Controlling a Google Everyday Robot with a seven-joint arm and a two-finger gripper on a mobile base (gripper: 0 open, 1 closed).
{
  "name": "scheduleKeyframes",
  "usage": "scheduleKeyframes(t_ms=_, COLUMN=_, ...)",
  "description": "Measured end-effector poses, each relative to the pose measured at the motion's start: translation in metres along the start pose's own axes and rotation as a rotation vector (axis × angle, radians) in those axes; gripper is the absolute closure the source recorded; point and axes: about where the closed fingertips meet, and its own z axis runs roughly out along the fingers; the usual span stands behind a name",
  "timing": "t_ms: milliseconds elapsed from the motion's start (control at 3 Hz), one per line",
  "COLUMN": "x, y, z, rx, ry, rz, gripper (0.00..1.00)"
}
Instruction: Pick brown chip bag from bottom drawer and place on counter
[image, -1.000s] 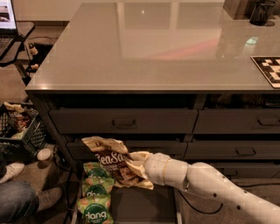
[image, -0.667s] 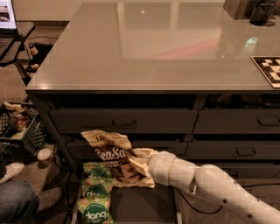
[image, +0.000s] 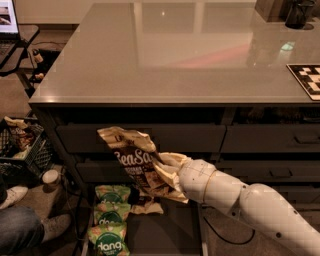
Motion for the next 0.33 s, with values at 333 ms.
scheduleKeyframes(t_ms=333, x=0.0, y=0.0, z=0.0, rx=0.0, ry=0.0, rz=0.0, gripper=1.0)
